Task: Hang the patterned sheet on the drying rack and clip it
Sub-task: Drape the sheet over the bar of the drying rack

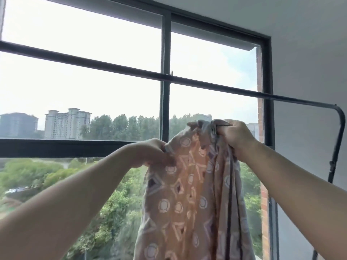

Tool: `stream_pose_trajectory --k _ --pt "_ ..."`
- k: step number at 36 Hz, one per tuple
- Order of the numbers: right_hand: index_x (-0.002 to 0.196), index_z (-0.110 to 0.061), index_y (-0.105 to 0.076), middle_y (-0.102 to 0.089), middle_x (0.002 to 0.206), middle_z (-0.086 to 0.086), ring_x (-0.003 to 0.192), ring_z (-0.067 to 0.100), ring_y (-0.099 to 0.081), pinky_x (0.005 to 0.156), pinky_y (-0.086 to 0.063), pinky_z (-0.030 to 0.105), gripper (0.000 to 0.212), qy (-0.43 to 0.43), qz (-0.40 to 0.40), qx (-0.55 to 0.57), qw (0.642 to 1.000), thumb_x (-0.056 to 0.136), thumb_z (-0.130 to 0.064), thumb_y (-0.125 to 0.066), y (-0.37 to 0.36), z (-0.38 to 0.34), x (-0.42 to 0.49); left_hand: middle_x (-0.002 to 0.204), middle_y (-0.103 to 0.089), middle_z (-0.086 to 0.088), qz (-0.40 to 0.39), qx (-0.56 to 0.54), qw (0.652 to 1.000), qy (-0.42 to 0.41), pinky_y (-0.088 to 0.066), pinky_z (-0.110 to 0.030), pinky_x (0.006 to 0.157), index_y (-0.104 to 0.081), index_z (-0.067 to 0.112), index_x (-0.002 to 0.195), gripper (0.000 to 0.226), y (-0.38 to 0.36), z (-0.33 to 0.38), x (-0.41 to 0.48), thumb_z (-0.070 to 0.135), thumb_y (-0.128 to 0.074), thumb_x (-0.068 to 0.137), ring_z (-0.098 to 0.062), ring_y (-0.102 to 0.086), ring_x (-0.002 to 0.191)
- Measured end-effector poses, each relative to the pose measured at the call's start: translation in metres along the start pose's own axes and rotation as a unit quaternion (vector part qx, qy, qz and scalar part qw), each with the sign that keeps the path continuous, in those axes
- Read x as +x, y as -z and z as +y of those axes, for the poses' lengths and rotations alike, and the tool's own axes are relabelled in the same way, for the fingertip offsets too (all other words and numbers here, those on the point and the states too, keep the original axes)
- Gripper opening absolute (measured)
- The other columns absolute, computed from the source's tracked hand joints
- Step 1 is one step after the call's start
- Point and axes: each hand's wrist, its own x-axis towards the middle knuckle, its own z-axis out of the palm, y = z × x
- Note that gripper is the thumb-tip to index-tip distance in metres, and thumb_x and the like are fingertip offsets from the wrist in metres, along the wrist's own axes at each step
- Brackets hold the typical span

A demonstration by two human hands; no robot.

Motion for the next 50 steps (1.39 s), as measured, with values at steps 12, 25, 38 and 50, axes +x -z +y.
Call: stream_pose_trajectory --k 12,25,38,50 --pt "0.07 -0.006 -0.055 -0.052 0.068 0.012 0.064 0.021 -0.048 0.056 -0.041 0.027 0.018 0.109 0.15 0.046 0.982 0.086 -0.01 -0.048 0.013 -0.018 0.011 0.058 -0.058 0.014 0.444 -0.082 0.825 -0.339 -0.045 -0.021 0.046 -0.052 0.028 0.076 0.022 0.026 0.029 -0.004 0.011 -0.063 0.085 0.002 -0.055 0.046" --pt "0.085 0.003 -0.064 -0.065 0.062 0.014 0.052 0.023 -0.064 0.051 -0.053 0.025 0.01 -0.057 -0.049 0.114 0.991 0.088 -0.001 -0.054 -0.001 0.011 -0.015 0.047 -0.053 0.005 0.317 -0.03 0.938 -0.136 -0.04 -0.019 0.041 -0.056 0.017 0.059 0.029 0.007 0.0 -0.006 0.01 -0.061 0.087 -0.008 -0.048 0.039" --pt "0.083 -0.01 -0.066 -0.072 0.07 0.007 0.058 0.018 -0.068 0.055 -0.057 0.025 0.007 -0.091 -0.285 0.051 0.953 0.077 -0.007 -0.07 -0.023 0.007 -0.041 0.078 -0.058 0.002 0.239 -0.003 0.947 -0.213 -0.051 -0.015 0.064 -0.059 0.009 0.082 0.005 -0.008 0.037 -0.018 0.008 -0.064 0.083 -0.01 -0.056 0.072" --pt "0.078 -0.011 -0.067 -0.069 0.089 0.019 0.084 0.034 -0.066 0.083 -0.055 0.046 0.009 -0.091 -0.047 0.079 0.992 0.074 -0.007 -0.074 -0.026 0.037 -0.029 0.085 -0.069 0.002 0.072 0.013 0.997 -0.033 -0.052 -0.021 0.064 -0.064 0.019 0.086 0.023 -0.044 -0.018 -0.02 0.004 -0.069 0.069 -0.012 -0.063 0.075"
